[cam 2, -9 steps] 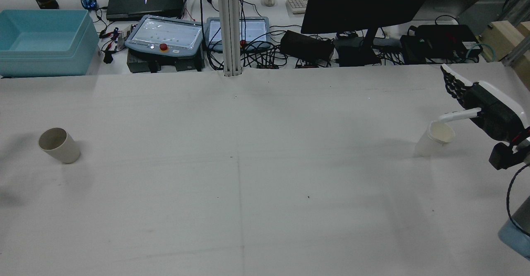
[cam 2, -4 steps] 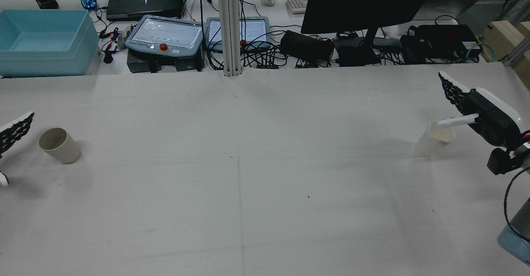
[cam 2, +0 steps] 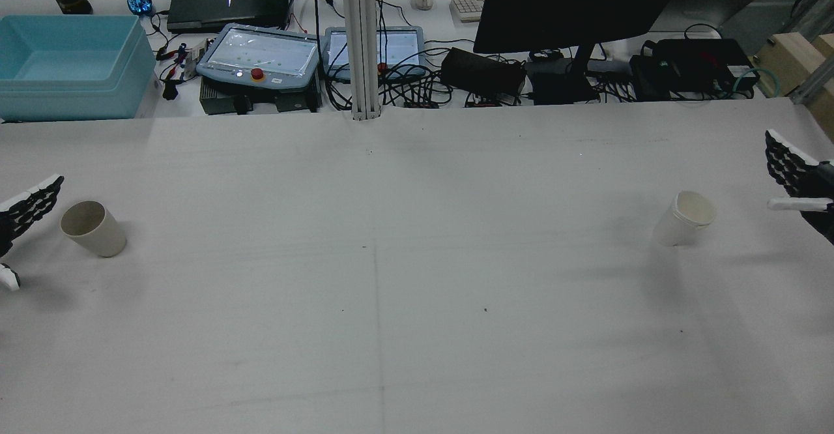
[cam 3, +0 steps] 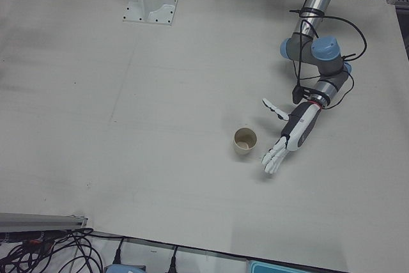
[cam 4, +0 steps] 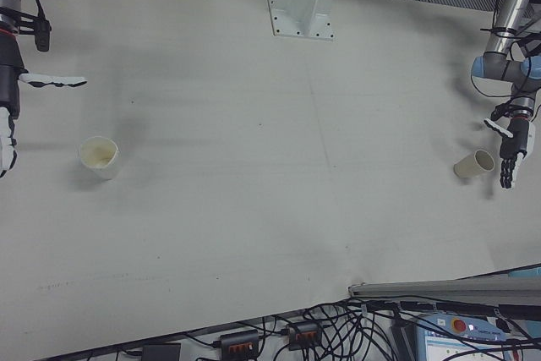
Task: Pour water
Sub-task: 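Move the left hand beside the beige paper cup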
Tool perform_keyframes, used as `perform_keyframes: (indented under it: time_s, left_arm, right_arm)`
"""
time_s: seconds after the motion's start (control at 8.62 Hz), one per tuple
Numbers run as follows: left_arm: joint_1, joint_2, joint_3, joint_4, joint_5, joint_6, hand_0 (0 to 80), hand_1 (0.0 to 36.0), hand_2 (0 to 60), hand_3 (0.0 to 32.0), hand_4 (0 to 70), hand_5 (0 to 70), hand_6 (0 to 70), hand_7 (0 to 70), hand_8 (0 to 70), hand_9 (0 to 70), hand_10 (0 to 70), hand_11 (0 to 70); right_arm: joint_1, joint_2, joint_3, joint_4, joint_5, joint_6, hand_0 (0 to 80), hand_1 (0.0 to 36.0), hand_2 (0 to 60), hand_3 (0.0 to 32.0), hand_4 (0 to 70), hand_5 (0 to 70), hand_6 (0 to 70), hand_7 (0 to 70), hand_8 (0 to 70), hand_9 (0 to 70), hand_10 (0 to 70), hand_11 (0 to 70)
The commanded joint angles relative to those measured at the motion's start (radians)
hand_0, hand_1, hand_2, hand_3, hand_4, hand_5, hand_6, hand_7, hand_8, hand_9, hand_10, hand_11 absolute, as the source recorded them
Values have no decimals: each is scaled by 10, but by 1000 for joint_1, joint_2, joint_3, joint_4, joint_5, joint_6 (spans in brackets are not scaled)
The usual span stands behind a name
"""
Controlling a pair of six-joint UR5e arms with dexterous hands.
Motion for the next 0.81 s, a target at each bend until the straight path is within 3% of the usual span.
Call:
perform_keyframes:
  time_s: [0.0,0.12,0.23,0.35,0.46,0.7]
  left_arm:
    - [15,-18,17,12,-8,14,565,43,0,52,110,0,0,47,23,0,0,0]
    - [36,-18,23,11,-49,20,581,67,0,56,100,0,0,47,26,0,0,0]
    - [55,-18,23,17,-91,21,649,139,0,58,81,0,0,41,27,0,0,0]
    - [69,-26,24,27,-93,25,708,166,0,56,77,0,0,35,27,0,0,0]
    - [72,-49,37,37,-93,31,644,145,0,60,72,0,0,26,28,0,0,0]
    - [73,-84,67,44,-93,33,596,101,0,62,72,0,0,19,28,0,0,0]
  right_arm:
    - [32,-24,-57,77,-6,32,574,188,0,0,0,0,0,0,0,0,0,0]
    - [30,-24,-57,77,-6,32,569,187,0,0,0,0,0,0,0,0,0,0]
    - [32,-24,-55,75,-6,32,575,191,0,0,0,0,0,0,0,0,0,0]
    - [32,-24,-55,75,-8,32,579,196,0,0,0,0,0,0,0,0,0,0]
    - [30,-24,-55,75,-8,31,582,200,0,0,0,0,0,0,0,0,0,0]
    - [32,-24,-58,74,-8,29,586,202,0,0,0,0,0,0,0,0,0,0]
